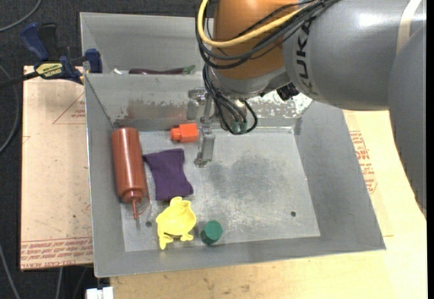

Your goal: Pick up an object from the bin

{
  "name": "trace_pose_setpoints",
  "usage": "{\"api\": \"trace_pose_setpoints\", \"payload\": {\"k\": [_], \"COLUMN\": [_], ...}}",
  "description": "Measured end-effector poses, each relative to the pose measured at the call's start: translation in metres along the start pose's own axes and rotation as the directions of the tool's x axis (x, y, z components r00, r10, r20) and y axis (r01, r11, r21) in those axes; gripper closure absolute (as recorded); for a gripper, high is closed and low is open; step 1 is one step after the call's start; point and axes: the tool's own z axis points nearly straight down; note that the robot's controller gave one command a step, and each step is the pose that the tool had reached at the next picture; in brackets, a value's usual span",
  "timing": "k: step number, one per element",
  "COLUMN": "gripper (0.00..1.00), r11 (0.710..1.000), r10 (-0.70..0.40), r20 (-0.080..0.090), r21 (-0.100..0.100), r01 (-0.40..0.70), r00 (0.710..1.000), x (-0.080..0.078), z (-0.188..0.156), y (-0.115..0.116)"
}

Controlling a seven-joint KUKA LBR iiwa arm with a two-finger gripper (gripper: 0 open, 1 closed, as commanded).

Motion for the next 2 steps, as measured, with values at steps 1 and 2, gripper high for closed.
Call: {"api": "trace_pose_setpoints", "payload": {"k": [1,2], "gripper": [0.00,0.00], "r11": [1.000,1.000], "r10": [0.002,0.024], "r20": [0.007,0.014], "r21": [-0.001,-0.003], "r01": [-0.002,-0.024], "r00": [1.000,1.000], "x": [-0.001,-0.018], "z": [-0.005,0.033], "y": [-0.001,0.015]}}
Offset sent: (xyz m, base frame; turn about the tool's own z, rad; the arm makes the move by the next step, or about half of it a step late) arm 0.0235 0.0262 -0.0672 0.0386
